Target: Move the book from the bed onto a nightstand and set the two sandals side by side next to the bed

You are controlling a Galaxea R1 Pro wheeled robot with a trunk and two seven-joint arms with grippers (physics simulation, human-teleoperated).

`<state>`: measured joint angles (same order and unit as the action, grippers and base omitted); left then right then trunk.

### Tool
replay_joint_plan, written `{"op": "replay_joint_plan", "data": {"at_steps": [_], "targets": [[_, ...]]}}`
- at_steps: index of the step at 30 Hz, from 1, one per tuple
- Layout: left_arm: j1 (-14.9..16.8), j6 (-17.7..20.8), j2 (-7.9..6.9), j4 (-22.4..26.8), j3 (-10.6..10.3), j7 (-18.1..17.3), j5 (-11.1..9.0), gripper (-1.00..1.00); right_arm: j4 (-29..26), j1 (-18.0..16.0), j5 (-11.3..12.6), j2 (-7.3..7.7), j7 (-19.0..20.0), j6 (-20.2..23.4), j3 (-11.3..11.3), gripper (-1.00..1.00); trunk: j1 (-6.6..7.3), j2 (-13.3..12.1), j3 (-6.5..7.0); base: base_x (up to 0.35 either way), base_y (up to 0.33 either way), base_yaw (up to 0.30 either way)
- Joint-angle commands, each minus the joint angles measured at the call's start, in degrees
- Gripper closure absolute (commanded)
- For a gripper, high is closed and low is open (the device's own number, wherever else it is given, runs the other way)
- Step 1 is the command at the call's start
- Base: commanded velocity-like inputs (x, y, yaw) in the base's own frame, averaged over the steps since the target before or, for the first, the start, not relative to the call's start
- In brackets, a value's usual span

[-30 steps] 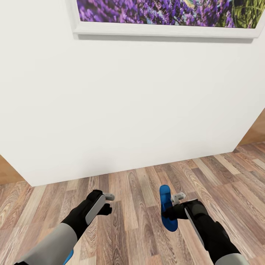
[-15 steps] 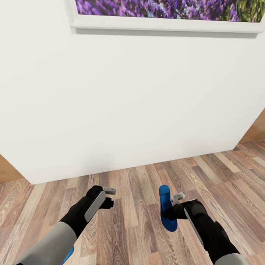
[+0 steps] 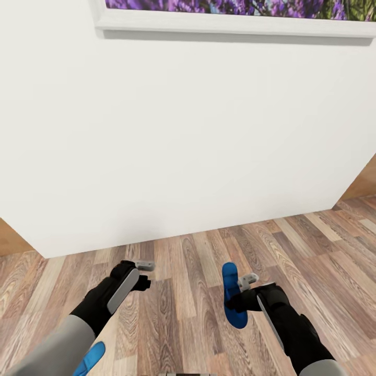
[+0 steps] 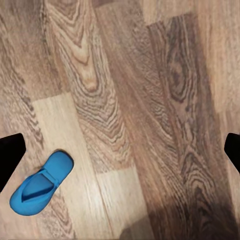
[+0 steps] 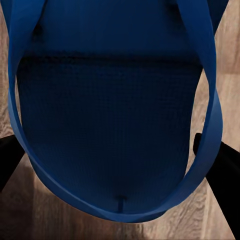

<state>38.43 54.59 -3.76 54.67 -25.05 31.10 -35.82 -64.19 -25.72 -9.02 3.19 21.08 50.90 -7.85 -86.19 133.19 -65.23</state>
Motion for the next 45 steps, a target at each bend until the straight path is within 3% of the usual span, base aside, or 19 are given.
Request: {"op": "replay_joint_plan", "data": {"at_steps": [1,5,10,25,30,38,45], "targets": [[-0.3,0.1,-0.54,0.6,-0.2,0.7,-0.7,-1.00,-0.1,0.0,-0.6,-0.06,0.2,0.2,-0.1,1.00,0.01,0.0,-0.14,0.000,0.000,0.000],[-2.6,0.2,-1.62,2.6,-0.3,1.8,-0.7,-1.00,-0.1,0.0,-0.6,-0.37,-0.8,0.2,-0.1,1.00,0.01,0.0,-0.51,0.000,0.000,0.000],[-4.2,0.4,-1.93,5.3,-0.4,2.6,-0.5,-1.00,-0.1,0.0,-0.4,-0.55,-1.3,0.2,-0.1,1.00,0.01,0.0,-0.97,0.000,0.000,0.000],[-5.1,0.5,-2.27,7.9,-1.1,2.9,-0.5,-1.00,-0.1,0.0,-0.5,-0.63,-1.5,0.2,0.0,1.00,0.01,0.0,-2.34,0.000,0.000,0.000],[-6.2,0.4,-2.26,11.6,-1.0,4.0,-0.6,-1.00,-0.1,0.0,-0.6,-0.64,-1.5,0.2,0.0,1.00,0.01,0.0,-2.80,0.000,0.000,0.000],[-11.8,0.4,-2.18,20.9,-0.6,8.9,-0.7,-1.00,-0.1,0.0,-0.6,-0.64,-1.5,0.1,0.0,1.00,0.01,0.0,-3.53,0.000,0.000,0.000],[-13.5,0.3,-2.11,23.4,-0.5,9.8,-0.9,-1.00,-0.1,0.0,-0.5,-0.62,-1.6,0.1,0.0,1.00,-1.53,2.8,-5.43,0.000,0.000,0.000]]}}
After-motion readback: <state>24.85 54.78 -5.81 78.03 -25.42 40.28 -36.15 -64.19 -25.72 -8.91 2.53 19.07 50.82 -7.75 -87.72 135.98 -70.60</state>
